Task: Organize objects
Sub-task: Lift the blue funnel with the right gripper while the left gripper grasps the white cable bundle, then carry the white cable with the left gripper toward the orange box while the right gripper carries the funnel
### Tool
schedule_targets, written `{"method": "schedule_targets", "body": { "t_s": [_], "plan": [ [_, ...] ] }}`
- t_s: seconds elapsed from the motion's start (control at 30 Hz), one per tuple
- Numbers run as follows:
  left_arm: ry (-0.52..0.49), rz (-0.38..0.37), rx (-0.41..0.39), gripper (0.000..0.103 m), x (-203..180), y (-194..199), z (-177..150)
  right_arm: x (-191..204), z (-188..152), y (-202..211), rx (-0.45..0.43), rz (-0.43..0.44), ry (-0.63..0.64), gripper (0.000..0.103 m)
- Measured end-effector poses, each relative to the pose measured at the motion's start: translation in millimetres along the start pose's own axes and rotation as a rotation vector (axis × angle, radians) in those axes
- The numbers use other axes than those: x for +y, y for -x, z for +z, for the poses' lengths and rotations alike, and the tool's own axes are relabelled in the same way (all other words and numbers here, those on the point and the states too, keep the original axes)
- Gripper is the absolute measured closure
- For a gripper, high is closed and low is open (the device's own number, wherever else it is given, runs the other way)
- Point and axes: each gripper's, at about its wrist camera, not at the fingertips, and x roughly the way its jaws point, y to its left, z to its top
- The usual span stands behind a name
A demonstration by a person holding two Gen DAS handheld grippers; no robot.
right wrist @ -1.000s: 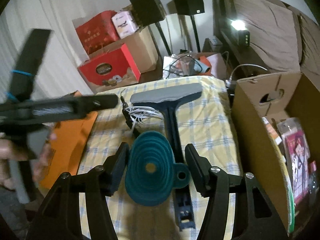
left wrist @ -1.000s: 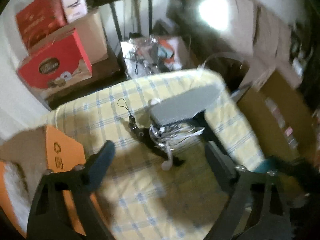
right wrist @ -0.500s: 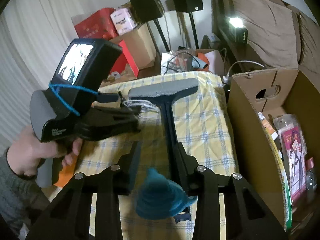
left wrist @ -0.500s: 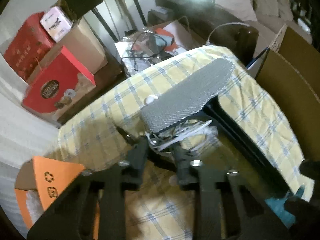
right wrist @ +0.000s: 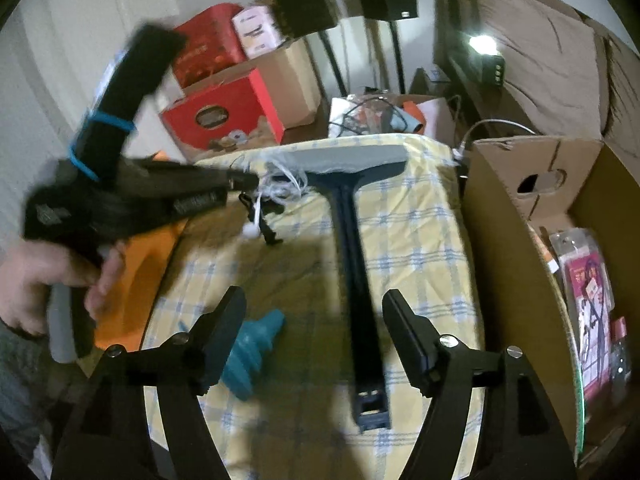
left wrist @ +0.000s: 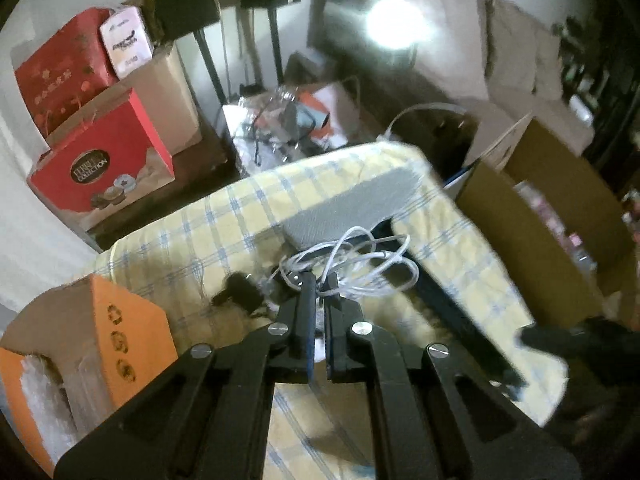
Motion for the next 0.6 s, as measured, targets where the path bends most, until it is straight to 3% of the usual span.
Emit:
{"method": "schedule_targets", "body": {
  "t_s": [0.6],
  "plan": [
    [0.146,-0.122,-0.263,0.1,51,137,-11,46,-8,-43,0.067,0.078,0.076,0.028]
  ]
}}
